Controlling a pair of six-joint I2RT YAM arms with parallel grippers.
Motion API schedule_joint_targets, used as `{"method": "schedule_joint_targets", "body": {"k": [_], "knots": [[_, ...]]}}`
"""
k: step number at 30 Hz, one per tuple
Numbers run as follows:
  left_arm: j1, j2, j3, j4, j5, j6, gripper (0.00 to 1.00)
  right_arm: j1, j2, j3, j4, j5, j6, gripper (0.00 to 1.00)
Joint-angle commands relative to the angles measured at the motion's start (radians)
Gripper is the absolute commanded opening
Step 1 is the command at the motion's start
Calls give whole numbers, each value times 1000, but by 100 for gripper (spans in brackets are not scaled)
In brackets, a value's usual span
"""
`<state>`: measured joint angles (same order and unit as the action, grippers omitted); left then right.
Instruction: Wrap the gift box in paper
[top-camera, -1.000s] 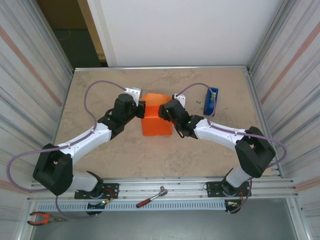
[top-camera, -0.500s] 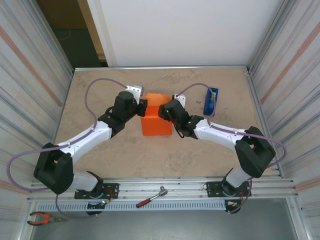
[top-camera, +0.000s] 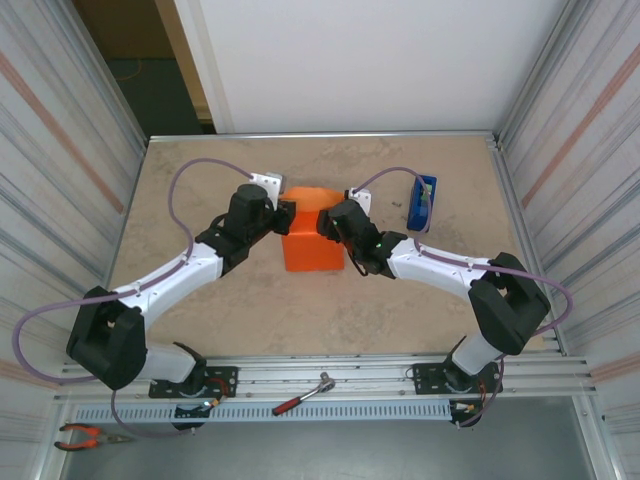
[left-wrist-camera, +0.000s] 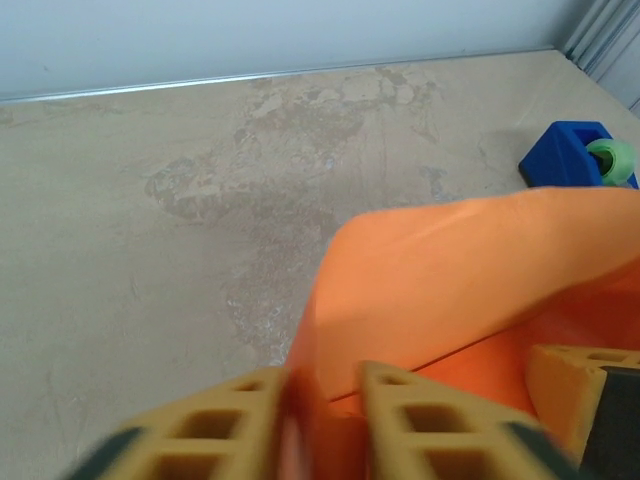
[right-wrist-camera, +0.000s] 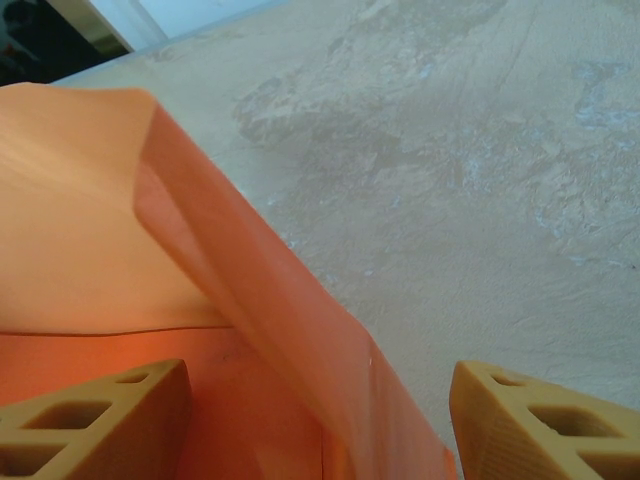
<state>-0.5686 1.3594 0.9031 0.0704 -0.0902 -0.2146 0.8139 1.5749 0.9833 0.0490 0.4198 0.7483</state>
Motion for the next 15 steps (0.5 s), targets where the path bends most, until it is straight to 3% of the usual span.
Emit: {"method": "schedule_joint_targets", "body": {"k": [1,2,4,7,9,15], "knots": [[-1,-25,-9,-14,-12,-8,0,14,52,-49,-117,-44,-13,68],[-1,-28,-7,-16,-12,-11,0,15,50,-53,-114,-43,-12,68],[-7,-39,-3,-26,-47,-23,41,15,48,-58,-109,-43,-10,68],[-23,-76,-13,-20,-102,-40,70,15,48,-58,-109,-46,-11,68],[-26,-104,-24,-25,-133,-65,78,13,49,-59,-107,-48,-11,69],[-45,-192,-89,-53,-177,-130,82,9,53,-60,-100,-65,-17,69]]}}
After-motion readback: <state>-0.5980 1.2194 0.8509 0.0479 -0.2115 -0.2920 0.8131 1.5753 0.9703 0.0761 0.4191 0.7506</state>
